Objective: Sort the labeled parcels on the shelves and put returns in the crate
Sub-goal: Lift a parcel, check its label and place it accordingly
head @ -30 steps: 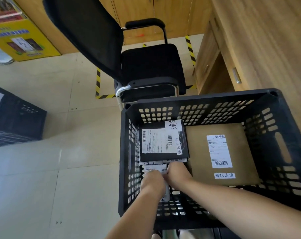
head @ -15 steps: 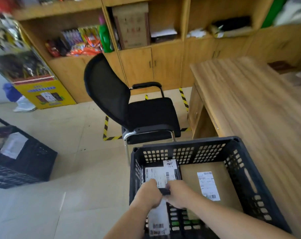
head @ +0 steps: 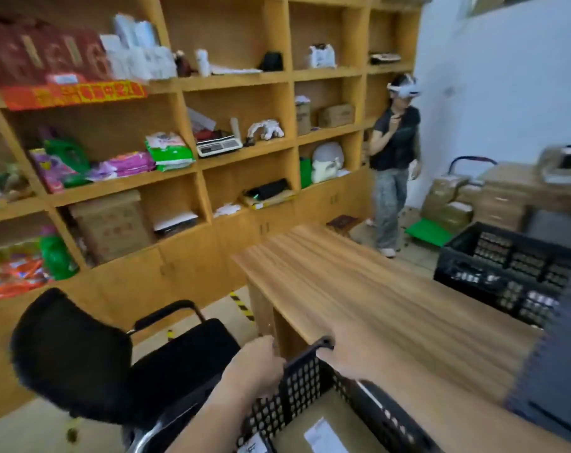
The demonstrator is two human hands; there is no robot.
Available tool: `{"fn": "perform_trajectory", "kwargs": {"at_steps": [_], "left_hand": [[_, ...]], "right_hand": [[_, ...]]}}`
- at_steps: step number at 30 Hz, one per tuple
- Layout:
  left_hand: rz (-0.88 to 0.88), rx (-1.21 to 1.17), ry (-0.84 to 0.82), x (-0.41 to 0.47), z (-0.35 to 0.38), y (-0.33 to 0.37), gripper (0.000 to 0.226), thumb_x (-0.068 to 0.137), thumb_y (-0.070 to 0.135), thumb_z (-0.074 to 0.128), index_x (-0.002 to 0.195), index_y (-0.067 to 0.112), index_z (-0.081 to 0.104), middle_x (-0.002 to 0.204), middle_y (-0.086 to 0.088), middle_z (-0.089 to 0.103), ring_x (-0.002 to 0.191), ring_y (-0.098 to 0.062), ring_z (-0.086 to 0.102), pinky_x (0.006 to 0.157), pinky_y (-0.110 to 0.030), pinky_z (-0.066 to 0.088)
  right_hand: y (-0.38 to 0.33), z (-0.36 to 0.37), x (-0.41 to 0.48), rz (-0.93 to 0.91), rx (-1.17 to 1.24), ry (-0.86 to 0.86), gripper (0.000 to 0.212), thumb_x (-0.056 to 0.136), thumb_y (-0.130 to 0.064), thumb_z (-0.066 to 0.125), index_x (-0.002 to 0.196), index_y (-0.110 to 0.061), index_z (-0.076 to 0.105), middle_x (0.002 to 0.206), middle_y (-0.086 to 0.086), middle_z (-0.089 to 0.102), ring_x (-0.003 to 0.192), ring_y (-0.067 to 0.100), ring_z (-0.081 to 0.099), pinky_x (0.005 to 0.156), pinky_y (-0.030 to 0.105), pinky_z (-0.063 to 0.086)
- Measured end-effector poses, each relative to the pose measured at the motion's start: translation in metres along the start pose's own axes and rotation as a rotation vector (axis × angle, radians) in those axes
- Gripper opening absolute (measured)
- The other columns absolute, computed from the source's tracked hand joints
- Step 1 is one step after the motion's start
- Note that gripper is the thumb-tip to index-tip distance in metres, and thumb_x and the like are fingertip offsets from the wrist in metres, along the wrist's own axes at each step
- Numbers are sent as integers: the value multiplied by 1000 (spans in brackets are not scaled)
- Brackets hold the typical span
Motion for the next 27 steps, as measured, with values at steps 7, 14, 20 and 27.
{"fn": "perform_trajectory", "kwargs": {"at_steps": [7, 14, 20, 27], "left_hand": [[455, 38, 15, -46, -11, 127, 56, 100, 38, 62, 151, 25, 43, 148, -3, 53, 131, -20, 53, 105, -33, 45], [940, 119, -2, -166, 23, 244, 54, 99, 36, 61, 148, 22, 46, 146, 0, 56, 127, -19, 56, 100, -29, 46], [1303, 118, -203, -308, 95, 342, 48, 98, 40, 62, 143, 24, 51, 136, -3, 61, 116, -26, 62, 93, -32, 52], [1695, 108, -390, -522, 194, 415, 45, 98, 39, 62, 139, 22, 54, 137, -3, 58, 121, -25, 58, 99, -37, 51]], "right_hand": [[54, -58, -154, 330, 30, 356, 69, 104, -37, 56, 162, -30, 21, 166, -2, 29, 143, 24, 43, 108, 37, 47], [70, -73, -333, 616, 5, 697, 66, 98, -44, 61, 157, -30, 36, 158, -2, 40, 144, 22, 41, 116, 40, 39], [92, -50, -536, 977, -5, 929, 58, 92, -40, 66, 148, -34, 49, 143, 1, 55, 130, 25, 55, 105, 39, 49], [72, 6, -773, 1445, -7, 1065, 66, 95, -47, 62, 154, -31, 38, 155, -2, 45, 133, 21, 53, 109, 38, 46]]}}
Point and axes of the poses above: each hand's wrist, its own x-axis towards the middle knuckle, its own z-axis out of the palm, y = z × x, the point moved 2 cm from there along x, towards the middle knuckle
